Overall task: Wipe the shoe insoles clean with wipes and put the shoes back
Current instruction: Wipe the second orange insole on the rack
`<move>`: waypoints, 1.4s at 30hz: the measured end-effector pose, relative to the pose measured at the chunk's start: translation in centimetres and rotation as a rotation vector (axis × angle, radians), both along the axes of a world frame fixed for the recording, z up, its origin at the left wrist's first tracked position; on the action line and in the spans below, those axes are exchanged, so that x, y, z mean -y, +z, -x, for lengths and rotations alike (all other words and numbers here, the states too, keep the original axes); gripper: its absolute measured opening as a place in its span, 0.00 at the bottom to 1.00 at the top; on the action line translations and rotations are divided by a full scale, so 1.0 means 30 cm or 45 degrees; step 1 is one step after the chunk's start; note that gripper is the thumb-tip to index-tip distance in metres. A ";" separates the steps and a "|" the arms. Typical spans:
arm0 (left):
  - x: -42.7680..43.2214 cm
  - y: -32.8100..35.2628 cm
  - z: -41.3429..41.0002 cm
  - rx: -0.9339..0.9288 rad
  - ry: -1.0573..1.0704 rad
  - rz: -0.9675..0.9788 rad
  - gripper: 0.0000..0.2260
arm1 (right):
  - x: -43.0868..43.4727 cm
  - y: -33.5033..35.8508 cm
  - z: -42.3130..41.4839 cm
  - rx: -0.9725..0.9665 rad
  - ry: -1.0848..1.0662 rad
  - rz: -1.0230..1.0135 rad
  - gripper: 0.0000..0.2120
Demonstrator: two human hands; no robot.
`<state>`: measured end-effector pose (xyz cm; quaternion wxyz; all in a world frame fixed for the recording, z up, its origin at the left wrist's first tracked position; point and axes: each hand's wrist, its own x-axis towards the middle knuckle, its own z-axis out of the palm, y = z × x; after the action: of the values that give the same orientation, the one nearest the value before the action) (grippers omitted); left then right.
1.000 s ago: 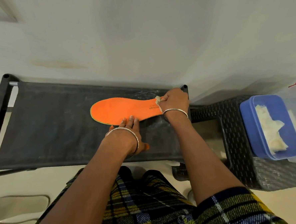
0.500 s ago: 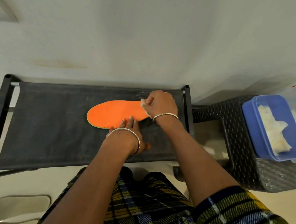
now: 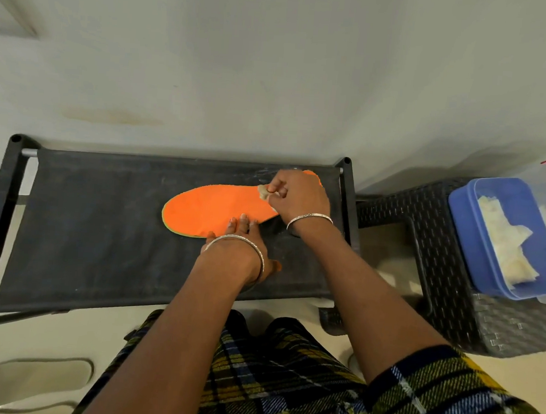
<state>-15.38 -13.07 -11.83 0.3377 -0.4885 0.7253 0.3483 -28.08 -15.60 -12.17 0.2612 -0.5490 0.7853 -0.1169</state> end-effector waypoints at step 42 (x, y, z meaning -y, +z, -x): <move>0.008 0.060 -0.011 -0.034 0.022 -0.048 0.41 | -0.002 0.007 0.086 -0.204 -0.340 0.088 0.03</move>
<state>-15.05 -13.30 -10.04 0.3343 -0.4837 0.7186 0.3714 -30.65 -15.53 -11.94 0.1608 -0.4559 0.8651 -0.1336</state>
